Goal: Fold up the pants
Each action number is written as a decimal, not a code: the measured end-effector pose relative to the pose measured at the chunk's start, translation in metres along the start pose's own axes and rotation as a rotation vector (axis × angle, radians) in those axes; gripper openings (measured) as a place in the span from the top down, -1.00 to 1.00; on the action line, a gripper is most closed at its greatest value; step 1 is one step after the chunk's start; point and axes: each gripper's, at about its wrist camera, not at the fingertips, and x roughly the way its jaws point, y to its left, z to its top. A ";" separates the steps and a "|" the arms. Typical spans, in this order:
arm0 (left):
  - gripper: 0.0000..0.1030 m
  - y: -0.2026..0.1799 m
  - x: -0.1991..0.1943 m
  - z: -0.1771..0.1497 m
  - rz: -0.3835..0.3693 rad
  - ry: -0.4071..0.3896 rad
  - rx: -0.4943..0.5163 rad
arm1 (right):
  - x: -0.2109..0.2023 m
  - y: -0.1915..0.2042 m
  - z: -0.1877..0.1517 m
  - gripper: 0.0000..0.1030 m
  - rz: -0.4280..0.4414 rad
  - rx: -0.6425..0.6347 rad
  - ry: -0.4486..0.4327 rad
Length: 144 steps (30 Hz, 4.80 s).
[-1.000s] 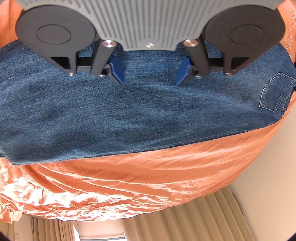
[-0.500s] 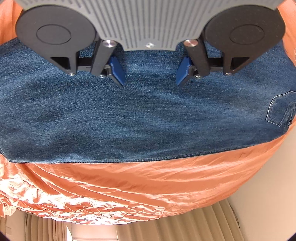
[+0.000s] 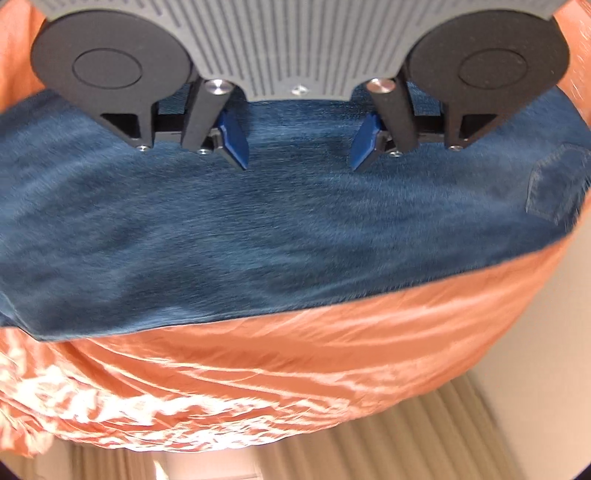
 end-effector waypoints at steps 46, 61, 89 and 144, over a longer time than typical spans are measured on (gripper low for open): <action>0.32 -0.358 -0.068 -0.056 -0.636 0.115 0.402 | -0.147 -0.374 0.017 1.00 0.042 0.678 -0.307; 0.32 -0.406 -0.073 -0.063 -0.715 0.169 0.511 | -0.141 -0.385 0.059 0.28 -0.016 0.494 -0.216; 0.32 -0.493 -0.041 -0.067 -0.826 0.169 0.502 | -0.034 -0.390 0.136 1.00 -0.114 0.296 -0.160; 0.73 -0.520 -0.093 -0.097 -0.672 0.061 0.766 | -0.091 -0.404 -0.002 0.90 0.115 0.778 -0.249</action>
